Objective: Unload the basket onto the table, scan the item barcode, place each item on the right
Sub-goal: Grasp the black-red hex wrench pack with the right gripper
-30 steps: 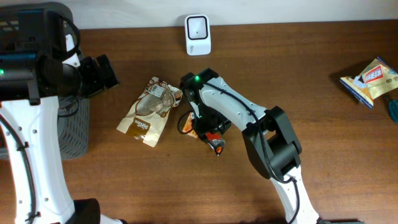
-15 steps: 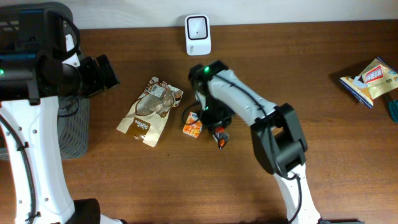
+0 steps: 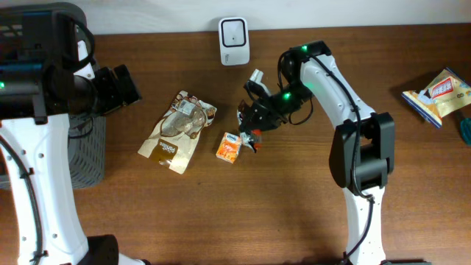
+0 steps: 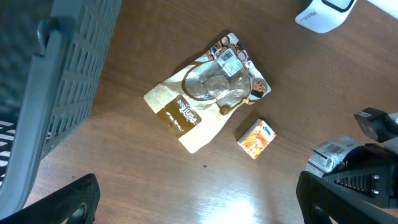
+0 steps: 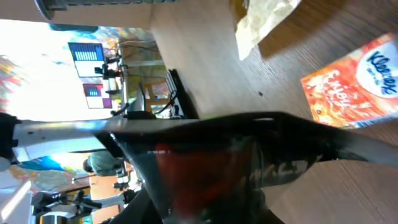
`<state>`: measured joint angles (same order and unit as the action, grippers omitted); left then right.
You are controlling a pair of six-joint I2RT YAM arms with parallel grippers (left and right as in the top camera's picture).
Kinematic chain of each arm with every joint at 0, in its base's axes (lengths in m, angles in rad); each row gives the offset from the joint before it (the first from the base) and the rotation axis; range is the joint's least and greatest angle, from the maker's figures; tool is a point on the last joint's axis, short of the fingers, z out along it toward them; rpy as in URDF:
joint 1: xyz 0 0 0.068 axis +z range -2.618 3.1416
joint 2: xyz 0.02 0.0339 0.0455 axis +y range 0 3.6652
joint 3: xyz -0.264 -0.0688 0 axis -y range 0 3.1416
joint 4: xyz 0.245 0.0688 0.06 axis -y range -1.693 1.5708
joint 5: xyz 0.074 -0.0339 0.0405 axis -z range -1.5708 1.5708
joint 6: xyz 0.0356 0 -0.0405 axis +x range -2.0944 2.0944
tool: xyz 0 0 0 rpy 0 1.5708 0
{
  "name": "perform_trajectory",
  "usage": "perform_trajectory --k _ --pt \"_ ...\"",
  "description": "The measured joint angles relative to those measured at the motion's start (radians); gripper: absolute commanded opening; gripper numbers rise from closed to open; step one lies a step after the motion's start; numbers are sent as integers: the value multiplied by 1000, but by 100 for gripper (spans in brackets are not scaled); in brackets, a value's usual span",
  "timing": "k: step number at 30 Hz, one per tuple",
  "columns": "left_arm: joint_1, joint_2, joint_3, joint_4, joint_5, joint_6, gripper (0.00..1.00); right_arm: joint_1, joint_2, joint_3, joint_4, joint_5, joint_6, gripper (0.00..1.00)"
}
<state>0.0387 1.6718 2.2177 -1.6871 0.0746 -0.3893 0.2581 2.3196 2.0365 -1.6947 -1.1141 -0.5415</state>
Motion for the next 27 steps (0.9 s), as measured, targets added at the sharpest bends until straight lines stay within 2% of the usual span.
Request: perform_trajectory --k 8,18,27 --pt "0 0 0 0 0 0 99 6 0 0 0 -17 -51 26" --pt "0 0 0 0 0 0 99 6 0 0 0 33 -218 24" --pt "0 0 0 0 0 0 99 6 0 0 0 55 -247 21"
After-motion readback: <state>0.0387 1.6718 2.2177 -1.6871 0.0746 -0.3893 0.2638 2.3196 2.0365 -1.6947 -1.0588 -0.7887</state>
